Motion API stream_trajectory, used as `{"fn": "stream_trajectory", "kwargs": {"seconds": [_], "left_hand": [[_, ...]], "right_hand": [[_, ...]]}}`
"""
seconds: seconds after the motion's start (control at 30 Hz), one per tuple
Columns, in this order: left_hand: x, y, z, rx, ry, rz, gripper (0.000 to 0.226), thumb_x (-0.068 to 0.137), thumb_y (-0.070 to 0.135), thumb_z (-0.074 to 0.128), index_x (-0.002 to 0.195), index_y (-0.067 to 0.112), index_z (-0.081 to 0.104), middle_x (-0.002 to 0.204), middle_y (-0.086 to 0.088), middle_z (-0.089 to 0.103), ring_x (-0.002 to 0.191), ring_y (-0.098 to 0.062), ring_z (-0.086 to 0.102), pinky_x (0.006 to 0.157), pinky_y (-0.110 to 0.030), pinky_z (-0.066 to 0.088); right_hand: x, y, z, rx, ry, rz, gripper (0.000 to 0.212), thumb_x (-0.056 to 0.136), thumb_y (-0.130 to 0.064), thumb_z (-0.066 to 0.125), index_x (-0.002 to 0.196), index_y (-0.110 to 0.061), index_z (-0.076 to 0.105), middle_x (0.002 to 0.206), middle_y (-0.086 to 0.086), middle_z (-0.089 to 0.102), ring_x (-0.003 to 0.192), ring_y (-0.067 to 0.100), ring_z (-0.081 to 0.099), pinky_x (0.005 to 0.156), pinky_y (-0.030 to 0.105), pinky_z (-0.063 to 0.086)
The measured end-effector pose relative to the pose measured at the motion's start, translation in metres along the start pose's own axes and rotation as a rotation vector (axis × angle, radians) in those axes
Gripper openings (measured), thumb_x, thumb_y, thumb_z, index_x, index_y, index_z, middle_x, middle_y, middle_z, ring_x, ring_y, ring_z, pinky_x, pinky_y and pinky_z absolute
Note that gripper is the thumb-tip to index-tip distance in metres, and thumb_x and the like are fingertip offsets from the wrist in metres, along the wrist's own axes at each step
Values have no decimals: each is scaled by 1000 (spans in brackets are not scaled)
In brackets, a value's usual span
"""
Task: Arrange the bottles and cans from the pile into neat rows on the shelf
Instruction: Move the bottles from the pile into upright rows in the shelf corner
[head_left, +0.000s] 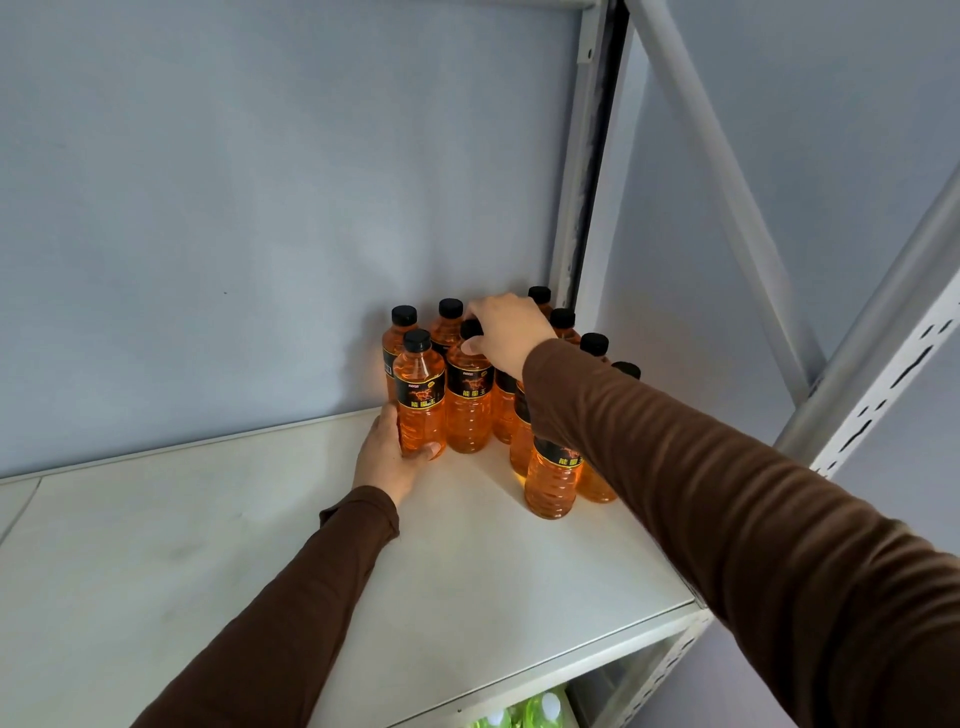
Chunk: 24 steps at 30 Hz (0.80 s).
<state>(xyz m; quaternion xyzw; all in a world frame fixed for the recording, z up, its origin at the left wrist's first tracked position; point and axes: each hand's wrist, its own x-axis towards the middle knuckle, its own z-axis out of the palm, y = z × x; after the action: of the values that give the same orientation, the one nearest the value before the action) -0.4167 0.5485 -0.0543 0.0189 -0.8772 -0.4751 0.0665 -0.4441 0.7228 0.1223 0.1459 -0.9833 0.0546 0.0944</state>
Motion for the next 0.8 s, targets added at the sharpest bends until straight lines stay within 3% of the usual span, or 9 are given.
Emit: {"fn": "stream_trajectory", "kwargs": {"seconds": [0.17, 0.33, 0.63, 0.8], "left_hand": [[-4, 3, -8, 101, -22, 26, 74, 79, 42, 79, 138, 23, 40, 141, -4, 54, 127, -26, 54, 107, -47, 45], [-15, -1, -28, 417, -52, 60, 70, 84, 40, 75, 142, 19, 42, 141, -7, 52, 127, -26, 50, 106, -37, 43], [-68, 1, -89, 628, -59, 114, 64, 92, 43, 63, 148, 20, 39, 148, -2, 44, 135, -21, 39, 111, -33, 34], [-110, -4, -137, 653, 13, 94, 62, 91, 42, 64, 144, 19, 45, 145, -2, 47, 131, -22, 41, 109, -33, 35]], "right_hand": [[-4, 0, -3, -20, -5, -27, 47, 94, -34, 63, 136, -14, 55, 124, 10, 64, 111, 29, 60, 91, 40, 49], [-15, 2, -13, 10, -13, -38, 49, 95, -36, 59, 139, -14, 51, 130, 10, 60, 116, 28, 57, 94, 40, 47], [-64, -37, 1, 217, 351, -261, 33, 92, -29, 61, 121, -16, 64, 120, 5, 62, 112, 26, 52, 92, 38, 47], [-88, -87, 34, 325, 274, -333, 35, 89, -29, 64, 122, -16, 64, 122, 4, 61, 115, 27, 48, 95, 34, 41]]}}
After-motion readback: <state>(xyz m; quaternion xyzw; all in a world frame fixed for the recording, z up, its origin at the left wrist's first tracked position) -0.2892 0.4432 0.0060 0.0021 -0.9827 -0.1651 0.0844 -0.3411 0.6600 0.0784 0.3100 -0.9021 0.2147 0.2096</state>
